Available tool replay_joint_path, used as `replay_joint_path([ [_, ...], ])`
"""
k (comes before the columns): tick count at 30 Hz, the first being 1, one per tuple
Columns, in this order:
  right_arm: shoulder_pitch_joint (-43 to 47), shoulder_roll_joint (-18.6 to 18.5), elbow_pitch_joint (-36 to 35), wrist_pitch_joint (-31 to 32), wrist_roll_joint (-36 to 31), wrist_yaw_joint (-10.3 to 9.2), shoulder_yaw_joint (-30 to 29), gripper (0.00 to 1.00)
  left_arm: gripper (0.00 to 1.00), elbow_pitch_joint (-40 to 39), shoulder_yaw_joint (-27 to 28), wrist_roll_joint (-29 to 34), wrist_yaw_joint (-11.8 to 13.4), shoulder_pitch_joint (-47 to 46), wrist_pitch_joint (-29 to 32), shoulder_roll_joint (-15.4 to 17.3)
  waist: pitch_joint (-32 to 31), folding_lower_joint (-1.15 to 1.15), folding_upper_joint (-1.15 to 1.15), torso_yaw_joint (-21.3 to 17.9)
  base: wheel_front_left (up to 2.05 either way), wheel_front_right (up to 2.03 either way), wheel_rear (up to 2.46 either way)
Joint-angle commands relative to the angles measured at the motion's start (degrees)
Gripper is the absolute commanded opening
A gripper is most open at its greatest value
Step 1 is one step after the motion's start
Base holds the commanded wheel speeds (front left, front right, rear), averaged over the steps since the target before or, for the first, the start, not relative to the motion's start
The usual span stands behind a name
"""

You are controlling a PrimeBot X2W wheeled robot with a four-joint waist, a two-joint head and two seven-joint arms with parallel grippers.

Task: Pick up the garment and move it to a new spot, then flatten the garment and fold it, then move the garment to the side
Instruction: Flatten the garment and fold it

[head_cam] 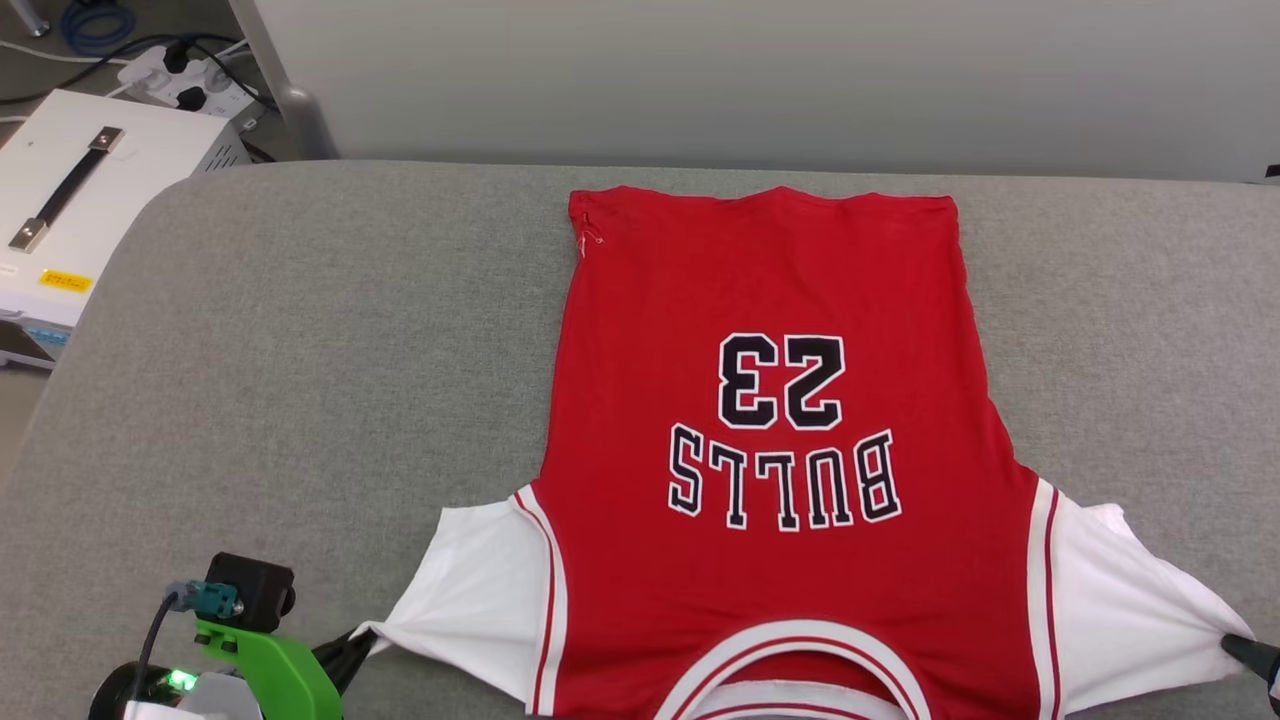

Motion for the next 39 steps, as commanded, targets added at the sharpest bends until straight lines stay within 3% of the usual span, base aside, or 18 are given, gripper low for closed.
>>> replay_joint_path([
  [1, 0.54, 0.14, -1.59, 0.78, -0.91, -0.11, -0.87, 0.00, 0.00, -0.75, 0.21, -0.26, 0.73, 0.70, 0.29, 0.90, 0.71, 0.01, 0.00, 0.17, 0.00, 0.00, 0.00],
  [5, -0.35, 1.38, -5.03, 3.40, -2.22, -0.11, -1.39, 0.00, 0.00, -3.80, -0.02, 0.21, 0.95, -0.42, 0.89, 0.74, 2.41, 0.01, 0.00, 0.59, 0.00, 0.00, 0.00],
  [6, -0.79, 1.37, -6.01, 4.26, -2.60, -0.11, -1.30, 0.36, 0.00, -4.68, -0.08, 0.35, 1.16, -0.88, 1.23, 0.65, 2.99, 0.01, 0.00, 0.79, 0.00, 0.00, 0.00],
  [7, -1.27, 1.39, -6.83, 4.90, -2.76, -0.11, -1.35, 1.00, 0.00, -5.43, -0.10, 0.48, 1.49, -1.26, 1.56, 0.54, 3.53, 0.01, 0.00, 0.98, 0.00, 0.00, 0.00],
  [15, -11.69, 0.16, -15.29, 10.50, -0.59, -0.11, 0.60, 1.00, 0.00, -15.66, -0.39, -0.50, 4.19, -4.19, 7.06, 0.18, 11.53, 0.01, 0.00, 3.74, 0.00, 0.00, 0.00],
  [20, -22.05, -1.20, -16.55, 14.76, -1.28, -0.11, 2.31, 1.00, 0.00, -21.73, -0.11, -1.53, 5.89, -5.99, 9.96, -0.22, 17.56, 0.01, 0.00, 6.74, 0.00, 0.00, 0.00],
  [26, -35.96, -4.59, -11.69, 20.40, -4.44, -0.11, 4.00, 1.00, 0.00, -26.84, -0.74, -0.70, 7.13, -7.65, 12.49, 0.07, 23.98, 0.01, 0.00, 10.48, 0.00, 0.00, 0.00],
  [39, -57.58, -9.48, 2.48, 23.25, -15.21, -0.11, 7.86, 1.00, 0.00, -31.56, -2.40, 0.87, 6.22, -10.30, 12.13, -2.67, 32.84, 0.01, 0.00, 16.47, 0.00, 0.00, 0.00],
])
